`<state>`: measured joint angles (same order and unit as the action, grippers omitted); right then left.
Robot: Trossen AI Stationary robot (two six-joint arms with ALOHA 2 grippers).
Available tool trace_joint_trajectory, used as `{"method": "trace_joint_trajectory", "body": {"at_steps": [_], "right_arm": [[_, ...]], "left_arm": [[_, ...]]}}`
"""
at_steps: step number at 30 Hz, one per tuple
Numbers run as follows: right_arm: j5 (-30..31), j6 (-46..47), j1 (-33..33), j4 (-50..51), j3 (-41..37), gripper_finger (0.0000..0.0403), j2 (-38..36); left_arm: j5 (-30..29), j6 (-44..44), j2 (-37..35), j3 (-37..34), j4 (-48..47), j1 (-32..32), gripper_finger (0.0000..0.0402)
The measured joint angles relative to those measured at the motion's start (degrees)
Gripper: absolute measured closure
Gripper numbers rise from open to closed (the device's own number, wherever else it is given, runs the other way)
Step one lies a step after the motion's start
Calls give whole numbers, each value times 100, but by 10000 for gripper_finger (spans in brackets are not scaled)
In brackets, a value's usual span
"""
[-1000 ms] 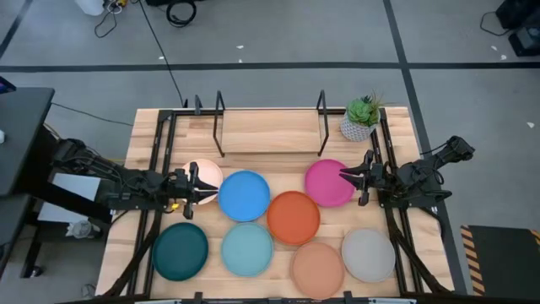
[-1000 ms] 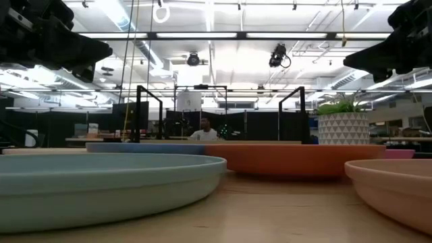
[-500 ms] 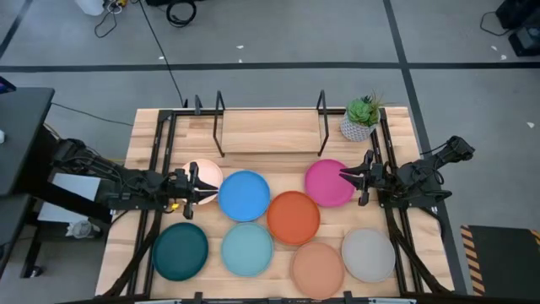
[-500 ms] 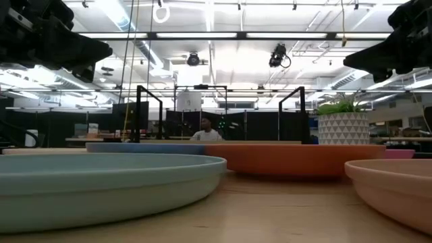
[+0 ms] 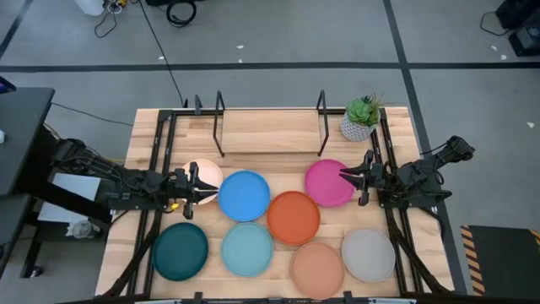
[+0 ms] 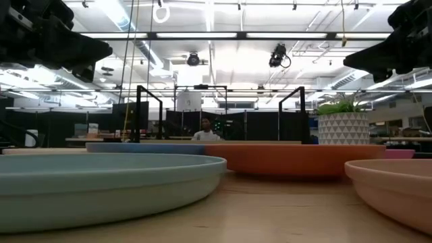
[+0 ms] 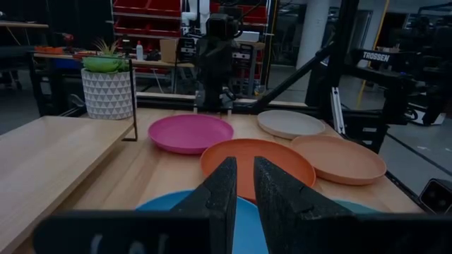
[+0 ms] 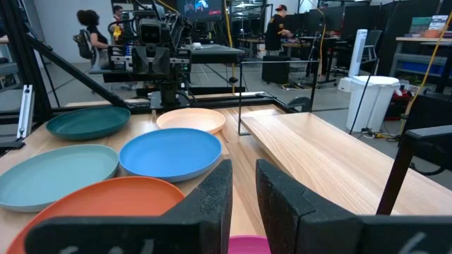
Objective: Place and stack plates onto a shelf
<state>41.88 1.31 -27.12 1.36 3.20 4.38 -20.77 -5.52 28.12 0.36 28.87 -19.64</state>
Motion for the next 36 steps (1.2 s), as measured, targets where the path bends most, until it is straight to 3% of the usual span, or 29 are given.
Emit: {"method": "trace_joint_trajectory", "body": {"at_steps": [6, 11, 16, 20, 26, 36], "right_arm": [[66, -595, 1, -145, 0, 332, 0], [-2, -1143, 1, -902, 0, 332, 0], [-445, -711, 1, -1570, 0, 332, 0], [-805, -447, 1, -1537, 0, 332, 162], [-1245, 461, 98, -1029, 0, 335, 1059], [-1827, 1665, 152, -939, 204, 335, 3325]], "left_arm": [[1, -152, -1, 2, 358, 14, 347], [0, -90, -2, 2, 795, 24, 347], [57, -129, -2, 1, 790, 11, 347], [95, -126, 0, 0, 865, 22, 347], [92, 367, -2, 1, 1026, 24, 347], [92, 630, 0, 1, 1068, 24, 347]]}}
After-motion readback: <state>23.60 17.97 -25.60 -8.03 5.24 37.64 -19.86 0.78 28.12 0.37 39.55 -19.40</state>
